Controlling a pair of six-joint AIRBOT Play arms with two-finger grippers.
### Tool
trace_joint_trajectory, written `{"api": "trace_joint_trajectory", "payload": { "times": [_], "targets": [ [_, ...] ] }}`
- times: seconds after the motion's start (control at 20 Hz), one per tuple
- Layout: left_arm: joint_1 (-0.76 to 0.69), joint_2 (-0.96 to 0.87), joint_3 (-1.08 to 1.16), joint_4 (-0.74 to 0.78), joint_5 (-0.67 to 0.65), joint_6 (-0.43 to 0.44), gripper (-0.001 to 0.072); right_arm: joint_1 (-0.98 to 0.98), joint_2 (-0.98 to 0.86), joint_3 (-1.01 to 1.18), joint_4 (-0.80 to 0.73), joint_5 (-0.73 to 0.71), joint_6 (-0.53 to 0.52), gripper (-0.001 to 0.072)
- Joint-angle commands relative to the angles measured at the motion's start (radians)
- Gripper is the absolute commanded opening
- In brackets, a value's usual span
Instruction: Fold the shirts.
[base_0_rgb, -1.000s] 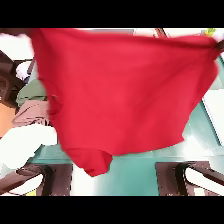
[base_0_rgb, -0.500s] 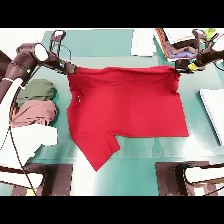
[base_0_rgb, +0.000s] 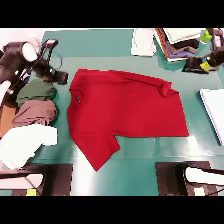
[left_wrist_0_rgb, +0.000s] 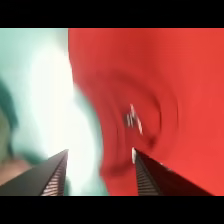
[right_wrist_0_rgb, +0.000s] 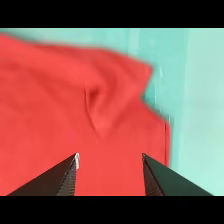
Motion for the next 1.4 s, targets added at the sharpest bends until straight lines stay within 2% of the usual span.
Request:
{"api": "trace_joint_trajectory", "payload": {
  "times": [0.0,0.2,0.35,0.7,1.1,1.15,1.25,1.3,1.35],
  "targets": [
    [0.006,0.208,-0.336,-0.025,-0.005,-0.087,0.0492,-0.045,0.159,-0.219,0.002,-0.012,0.0,0.0465],
    [0.006,0.43,-0.727,-0.218,0.061,-0.12,0.0492,-0.056,0.266,-0.4,0.006,-0.072,0.0,0.0466],
    [0.006,0.492,-0.867,-0.323,0.113,-0.119,0.0492,-0.053,0.299,-0.465,0.031,-0.083,0.0,0.0466],
    [0.005,0.493,-0.969,-0.435,0.235,-0.086,0.049,0.014,0.308,-0.478,0.03,-0.09,0.001,0.0465],
    [0.005,0.492,-1.004,-0.489,0.296,-0.047,0.0488,0.063,0.307,-0.478,0.03,-0.089,0.029,0.0465],
    [0.005,0.492,-1.016,-0.489,0.298,-0.045,0.046,0.063,0.307,-0.478,0.03,-0.089,0.03,0.0465],
    [0.005,0.493,-1.019,-0.492,0.317,0.003,0.009,0.063,0.308,-0.478,0.03,-0.087,0.031,0.0465],
    [0.005,0.493,-1.013,-0.496,0.33,0.007,0.0023,0.063,0.308,-0.478,0.029,-0.078,0.031,0.0465],
    [0.005,0.493,-0.994,-0.494,0.327,0.011,0.0022,0.06,0.308,-0.478,0.025,-0.054,0.029,0.0465]
  ]
}}
